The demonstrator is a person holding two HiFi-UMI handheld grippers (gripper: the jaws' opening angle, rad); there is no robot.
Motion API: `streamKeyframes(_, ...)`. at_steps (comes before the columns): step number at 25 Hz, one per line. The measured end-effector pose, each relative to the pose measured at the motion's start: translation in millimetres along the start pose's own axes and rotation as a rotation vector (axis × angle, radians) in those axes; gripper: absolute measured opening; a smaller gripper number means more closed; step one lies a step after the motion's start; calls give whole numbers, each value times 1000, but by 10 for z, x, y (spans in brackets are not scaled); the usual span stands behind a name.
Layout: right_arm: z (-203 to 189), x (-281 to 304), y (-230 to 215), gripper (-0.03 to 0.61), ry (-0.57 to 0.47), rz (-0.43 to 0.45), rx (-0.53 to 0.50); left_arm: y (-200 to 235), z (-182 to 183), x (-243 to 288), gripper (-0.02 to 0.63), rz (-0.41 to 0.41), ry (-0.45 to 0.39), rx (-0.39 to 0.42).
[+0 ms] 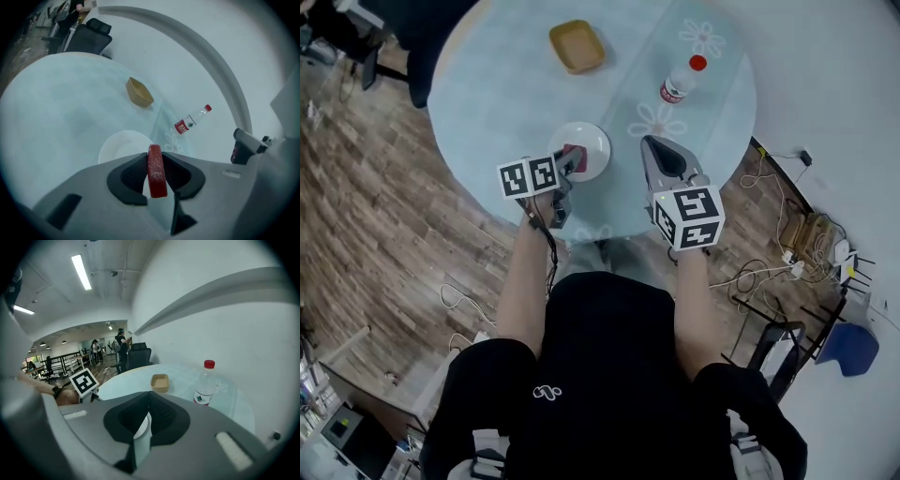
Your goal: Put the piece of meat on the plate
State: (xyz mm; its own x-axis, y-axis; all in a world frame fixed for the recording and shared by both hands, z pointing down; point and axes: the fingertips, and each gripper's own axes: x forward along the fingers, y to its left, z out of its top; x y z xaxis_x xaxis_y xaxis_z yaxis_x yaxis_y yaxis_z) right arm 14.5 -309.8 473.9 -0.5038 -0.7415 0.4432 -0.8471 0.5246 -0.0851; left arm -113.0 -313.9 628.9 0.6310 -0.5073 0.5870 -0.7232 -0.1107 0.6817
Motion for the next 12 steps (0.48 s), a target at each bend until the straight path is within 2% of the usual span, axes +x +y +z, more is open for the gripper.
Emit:
streamKeyframes(8,-37,-8,31,9,15,17,4,118,-72,293,89,12,82,9)
streamKeyframes(12,26,34,1,9,-8,22,40,151,-98,349,92,40,111,53)
